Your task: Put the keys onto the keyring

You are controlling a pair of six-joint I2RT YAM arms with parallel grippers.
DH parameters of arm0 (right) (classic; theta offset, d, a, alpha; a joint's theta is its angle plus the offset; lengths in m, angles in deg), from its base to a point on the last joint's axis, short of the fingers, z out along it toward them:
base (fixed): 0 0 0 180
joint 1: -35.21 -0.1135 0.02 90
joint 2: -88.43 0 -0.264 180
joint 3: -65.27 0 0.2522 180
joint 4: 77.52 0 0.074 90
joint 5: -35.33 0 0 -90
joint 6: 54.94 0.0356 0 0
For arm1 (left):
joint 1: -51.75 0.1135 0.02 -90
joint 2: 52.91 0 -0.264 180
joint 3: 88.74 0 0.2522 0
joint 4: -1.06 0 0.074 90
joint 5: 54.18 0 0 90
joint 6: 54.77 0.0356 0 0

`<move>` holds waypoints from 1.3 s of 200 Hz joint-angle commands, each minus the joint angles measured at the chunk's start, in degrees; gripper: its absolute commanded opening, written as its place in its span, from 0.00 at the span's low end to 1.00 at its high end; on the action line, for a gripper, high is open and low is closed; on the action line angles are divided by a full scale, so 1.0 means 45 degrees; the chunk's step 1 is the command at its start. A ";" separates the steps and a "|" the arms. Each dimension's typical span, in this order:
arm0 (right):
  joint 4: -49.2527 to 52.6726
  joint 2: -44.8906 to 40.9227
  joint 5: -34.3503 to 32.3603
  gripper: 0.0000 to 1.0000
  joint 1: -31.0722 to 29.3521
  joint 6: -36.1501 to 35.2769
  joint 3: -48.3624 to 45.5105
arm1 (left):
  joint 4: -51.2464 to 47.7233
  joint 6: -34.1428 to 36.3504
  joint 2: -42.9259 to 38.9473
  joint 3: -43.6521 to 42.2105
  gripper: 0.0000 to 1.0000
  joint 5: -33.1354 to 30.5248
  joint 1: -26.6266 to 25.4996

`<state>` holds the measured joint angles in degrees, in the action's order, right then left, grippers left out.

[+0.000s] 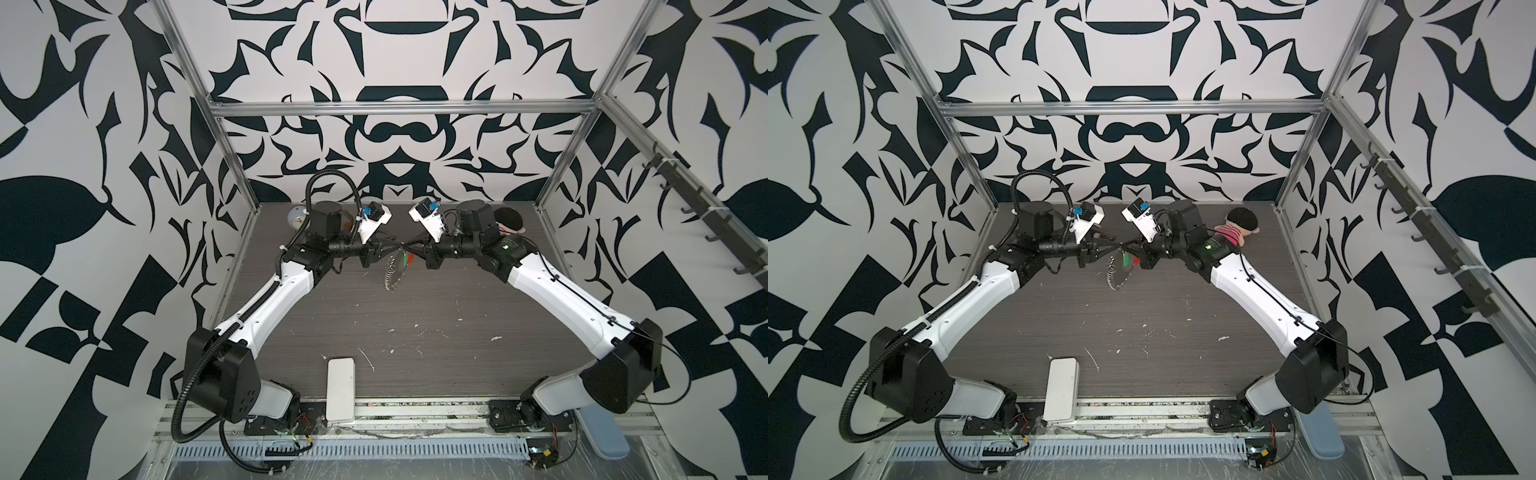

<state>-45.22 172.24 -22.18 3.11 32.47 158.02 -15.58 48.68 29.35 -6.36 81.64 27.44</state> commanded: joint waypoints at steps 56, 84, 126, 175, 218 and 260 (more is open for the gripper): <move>-0.0625 -0.0619 -0.0023 0.00 -0.0293 -0.0175 0.0378 | -0.1036 0.0025 0.0387 0.0764 0.22 0.1901 -0.0006; -0.0681 -0.0622 -0.0065 0.00 -0.0295 -0.0145 0.0452 | -0.1569 0.0240 0.0526 0.0999 0.10 0.2141 -0.0002; -0.0694 -0.0620 -0.0085 0.00 -0.0289 -0.0128 0.0459 | -0.1915 0.0372 0.0530 0.1079 0.07 0.2202 0.0134; -0.0869 -0.0726 -0.0074 0.00 -0.0292 -0.0051 0.0455 | -0.2153 0.0476 0.0523 0.0955 0.24 0.2218 0.0339; -0.0822 -0.0535 -0.0008 0.00 -0.0292 -0.0048 0.0587 | -0.1959 0.0351 0.0587 0.0892 0.19 0.2397 0.0482; -0.0780 -0.0438 0.0050 0.00 -0.0300 0.0031 0.0674 | -0.2168 0.0320 0.0841 0.1141 0.02 0.2805 0.0487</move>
<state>-45.09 172.00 -22.84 2.07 32.08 158.02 -23.43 49.77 32.13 -2.88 91.61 29.49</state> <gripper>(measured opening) 0.050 0.043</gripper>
